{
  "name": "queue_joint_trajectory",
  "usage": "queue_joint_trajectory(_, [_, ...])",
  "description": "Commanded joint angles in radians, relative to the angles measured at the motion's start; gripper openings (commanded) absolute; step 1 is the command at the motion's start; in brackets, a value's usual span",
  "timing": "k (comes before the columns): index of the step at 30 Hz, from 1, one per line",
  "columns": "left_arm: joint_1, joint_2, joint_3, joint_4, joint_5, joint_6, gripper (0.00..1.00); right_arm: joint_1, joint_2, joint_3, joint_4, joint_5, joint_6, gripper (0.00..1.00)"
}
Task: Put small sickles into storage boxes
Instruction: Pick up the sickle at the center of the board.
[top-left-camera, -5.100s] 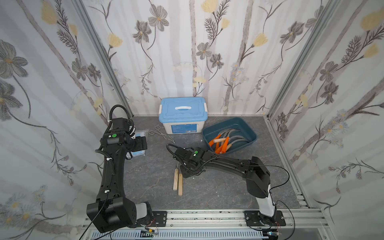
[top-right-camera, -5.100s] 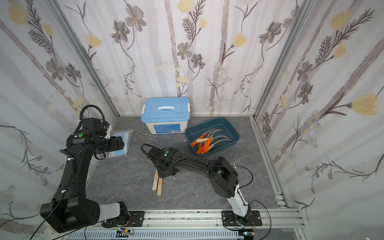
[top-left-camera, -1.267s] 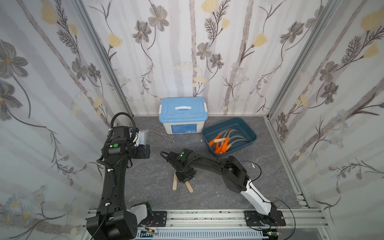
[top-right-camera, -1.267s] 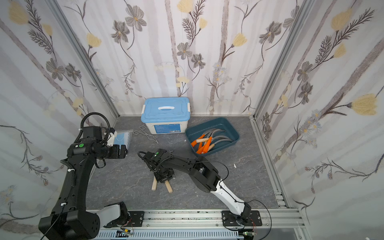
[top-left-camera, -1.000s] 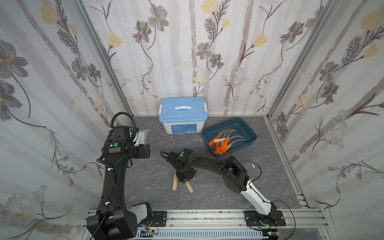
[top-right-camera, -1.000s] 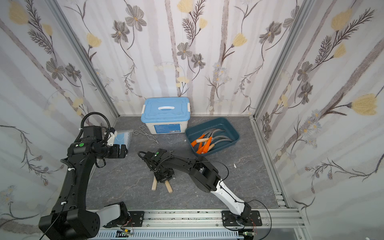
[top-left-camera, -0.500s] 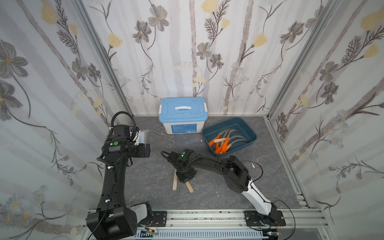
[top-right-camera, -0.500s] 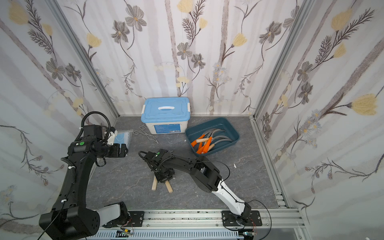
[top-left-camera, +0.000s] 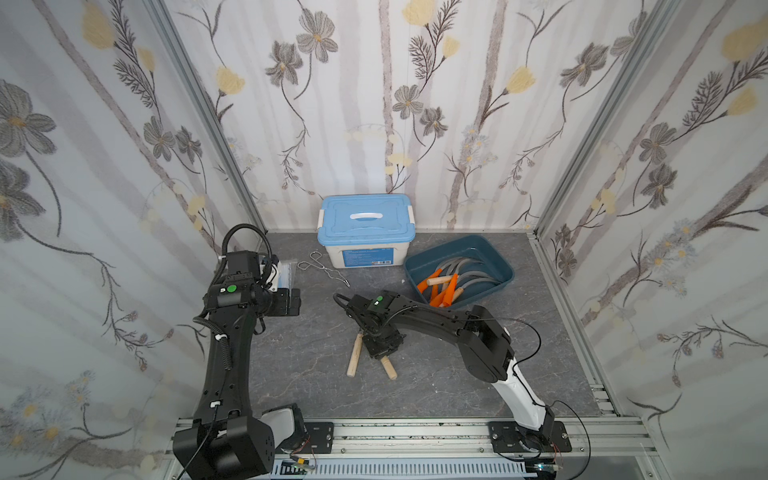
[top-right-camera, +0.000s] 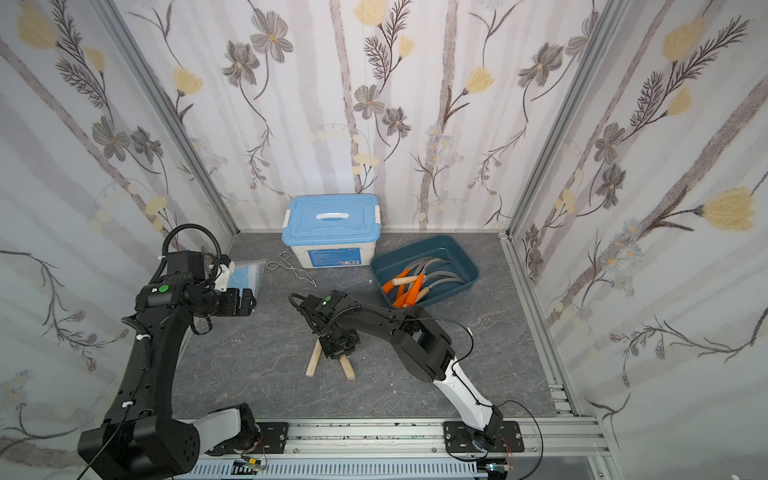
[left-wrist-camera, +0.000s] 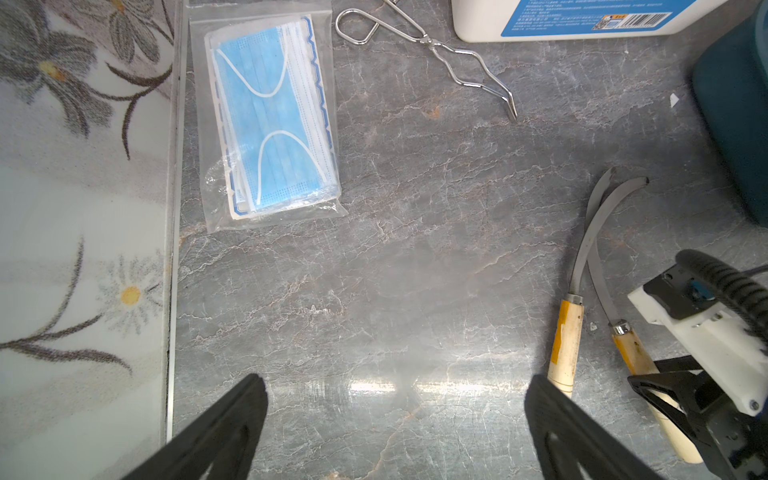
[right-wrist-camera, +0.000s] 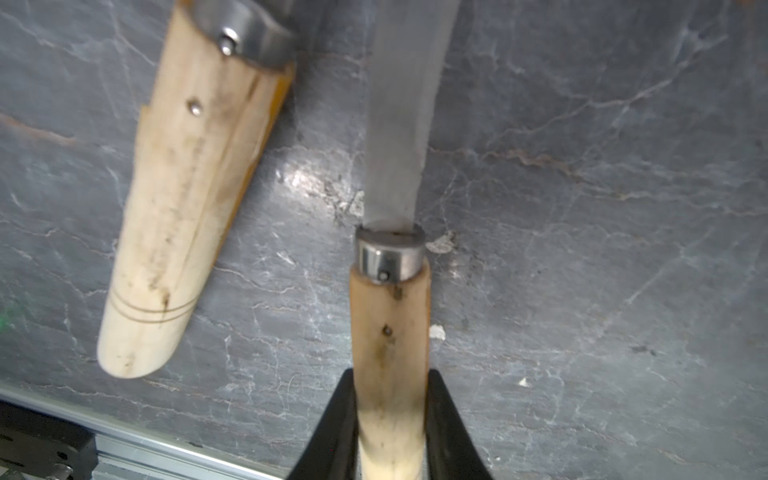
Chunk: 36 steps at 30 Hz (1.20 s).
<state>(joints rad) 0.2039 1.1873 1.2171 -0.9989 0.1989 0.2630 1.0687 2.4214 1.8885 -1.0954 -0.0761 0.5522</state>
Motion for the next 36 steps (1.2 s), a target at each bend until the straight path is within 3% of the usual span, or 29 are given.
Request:
queue_joint_trajectory(1, [0.001, -0.006, -0.004, 0.014, 0.006, 0.012, 1.00, -0.005, -0.010, -0.001, 0.008, 0.007, -0.026, 0.08])
queue_joint_trajectory(36, [-0.024, -0.084, -0.097, -0.047, 0.135, 0.097, 1.00, -0.005, 0.013, 0.022, -0.203, -0.040, -0.198, 0.08])
